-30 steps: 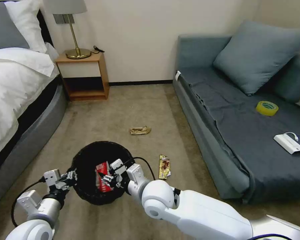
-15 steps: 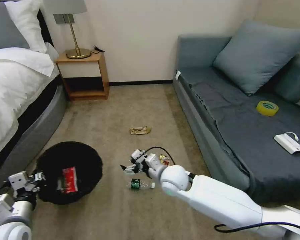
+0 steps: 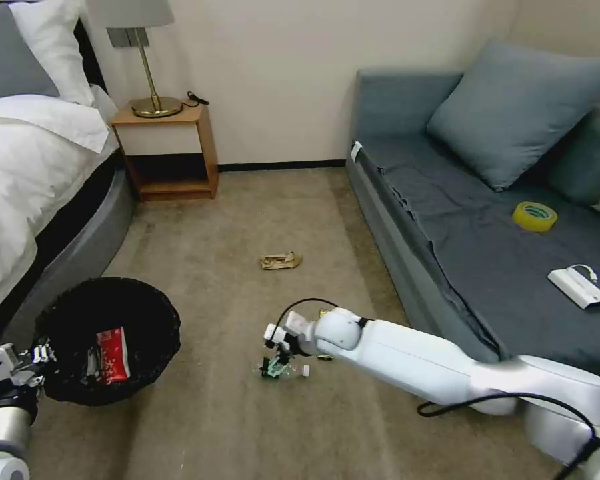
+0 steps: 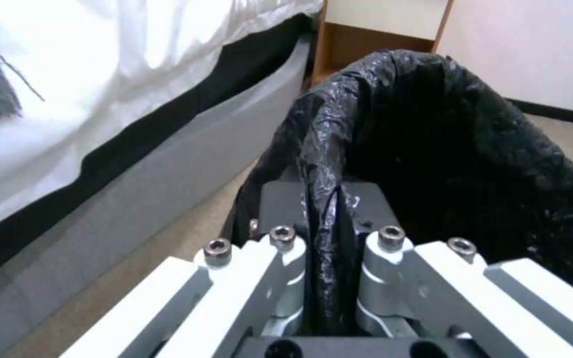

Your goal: Pick up the trash bin, then pick up the garbage on the floor and place it into the trash bin.

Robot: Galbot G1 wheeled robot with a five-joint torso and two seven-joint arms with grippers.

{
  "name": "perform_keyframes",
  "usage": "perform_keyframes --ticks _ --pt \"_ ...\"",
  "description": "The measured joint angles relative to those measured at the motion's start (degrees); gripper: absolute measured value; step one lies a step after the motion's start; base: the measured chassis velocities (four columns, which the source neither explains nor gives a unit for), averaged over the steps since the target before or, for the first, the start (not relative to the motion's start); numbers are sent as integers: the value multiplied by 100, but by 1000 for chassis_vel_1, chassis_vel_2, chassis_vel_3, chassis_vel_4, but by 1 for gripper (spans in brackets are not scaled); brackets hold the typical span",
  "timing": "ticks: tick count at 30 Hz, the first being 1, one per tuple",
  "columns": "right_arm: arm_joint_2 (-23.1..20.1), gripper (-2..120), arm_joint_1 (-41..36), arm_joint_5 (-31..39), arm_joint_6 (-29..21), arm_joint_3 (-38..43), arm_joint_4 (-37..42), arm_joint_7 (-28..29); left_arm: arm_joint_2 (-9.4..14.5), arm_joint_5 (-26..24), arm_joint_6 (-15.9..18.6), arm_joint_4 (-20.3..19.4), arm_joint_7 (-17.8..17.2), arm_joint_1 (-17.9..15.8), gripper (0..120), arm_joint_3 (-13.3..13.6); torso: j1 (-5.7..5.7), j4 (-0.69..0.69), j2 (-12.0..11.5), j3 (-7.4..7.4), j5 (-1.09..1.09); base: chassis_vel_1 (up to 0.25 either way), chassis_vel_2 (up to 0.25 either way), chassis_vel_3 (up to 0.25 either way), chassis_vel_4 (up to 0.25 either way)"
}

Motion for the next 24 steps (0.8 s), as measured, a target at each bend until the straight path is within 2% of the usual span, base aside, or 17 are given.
perform_keyframes --ticks 3,9,22,24 --pt "186 100 0 -27 77 -166 -478 -76 5 -36 -18 27 36 8 5 -87 0 -1 0 0 -1 0 0 0 0" --pt "368 100 -62 -113 187 -278 -938 -102 24 -74 -29 44 63 0 5 -169 0 -1 0 0 0 0 0 0 0" --pt "849 100 -316 -413 516 -87 -2092 -74 95 -96 -74 146 113 -17 5 -274 0 -1 0 0 0 0 0 0 0" --pt "913 95 -354 -461 556 -15 -2258 -74 116 -108 -83 170 122 -23 5 -300 0 -1 0 0 0 0 0 0 0"
